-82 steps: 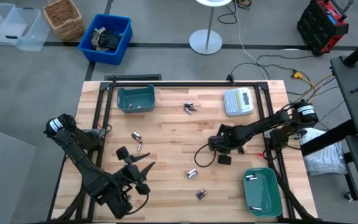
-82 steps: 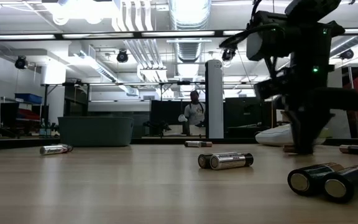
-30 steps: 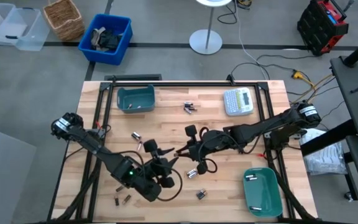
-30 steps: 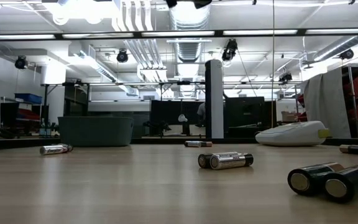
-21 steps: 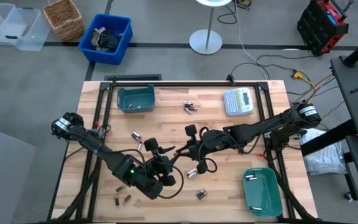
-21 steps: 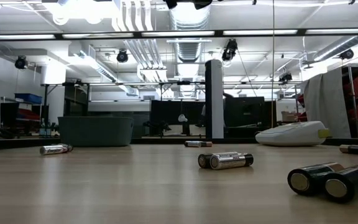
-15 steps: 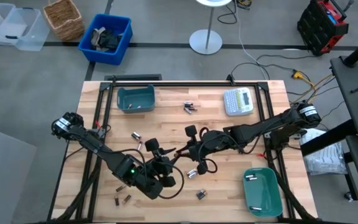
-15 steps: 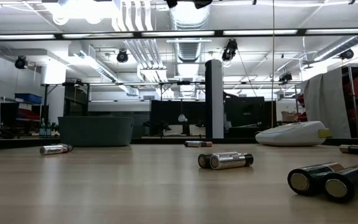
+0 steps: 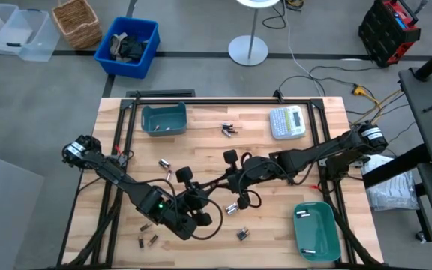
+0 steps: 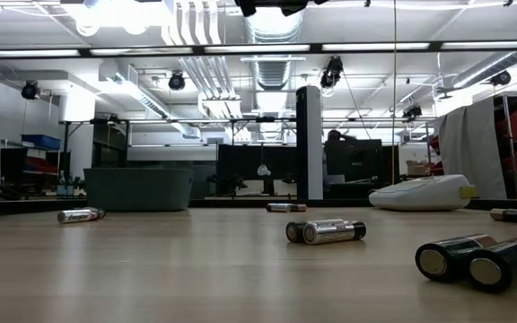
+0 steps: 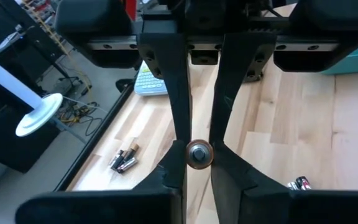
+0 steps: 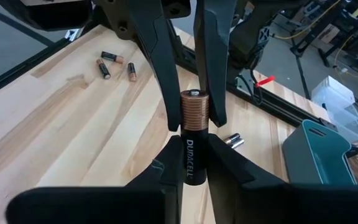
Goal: Sort batteries
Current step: Put the black battery into the blue bin
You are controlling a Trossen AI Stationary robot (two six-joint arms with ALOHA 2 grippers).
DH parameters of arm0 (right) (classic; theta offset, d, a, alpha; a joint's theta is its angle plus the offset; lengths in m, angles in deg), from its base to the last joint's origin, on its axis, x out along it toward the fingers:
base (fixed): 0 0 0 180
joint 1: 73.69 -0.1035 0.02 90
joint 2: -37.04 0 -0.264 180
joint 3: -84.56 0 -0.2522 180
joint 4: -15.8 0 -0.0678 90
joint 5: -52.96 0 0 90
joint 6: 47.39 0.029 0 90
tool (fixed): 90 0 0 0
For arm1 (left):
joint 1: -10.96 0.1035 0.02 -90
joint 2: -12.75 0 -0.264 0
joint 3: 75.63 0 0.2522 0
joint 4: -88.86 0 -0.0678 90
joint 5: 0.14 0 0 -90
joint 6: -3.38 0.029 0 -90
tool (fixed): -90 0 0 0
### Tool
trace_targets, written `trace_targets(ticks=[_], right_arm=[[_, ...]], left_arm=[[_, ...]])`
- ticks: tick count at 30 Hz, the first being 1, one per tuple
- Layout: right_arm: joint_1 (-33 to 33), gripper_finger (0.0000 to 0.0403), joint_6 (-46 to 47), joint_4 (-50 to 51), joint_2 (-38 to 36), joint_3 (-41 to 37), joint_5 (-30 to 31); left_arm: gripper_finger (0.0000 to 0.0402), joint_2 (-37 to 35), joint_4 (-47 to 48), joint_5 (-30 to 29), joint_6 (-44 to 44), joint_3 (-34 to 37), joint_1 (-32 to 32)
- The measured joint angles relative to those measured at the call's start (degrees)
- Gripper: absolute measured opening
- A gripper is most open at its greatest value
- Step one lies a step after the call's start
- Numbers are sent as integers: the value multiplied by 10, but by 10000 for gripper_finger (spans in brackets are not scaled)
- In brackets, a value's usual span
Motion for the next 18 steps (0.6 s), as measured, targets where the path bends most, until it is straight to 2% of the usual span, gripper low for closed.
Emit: trace_targets(ticks=[7,11,18], right_arm=[[2,113,26,4,-2,1,0],[2,141,26,25,-6,12,7],[2,160,78,224,-23,57,119]], left_arm=[[24,-7,0,-7,9,0,1],[24,-19,3,-9,10,0,1],[24,-68,87,-25,-15,-1,7]])
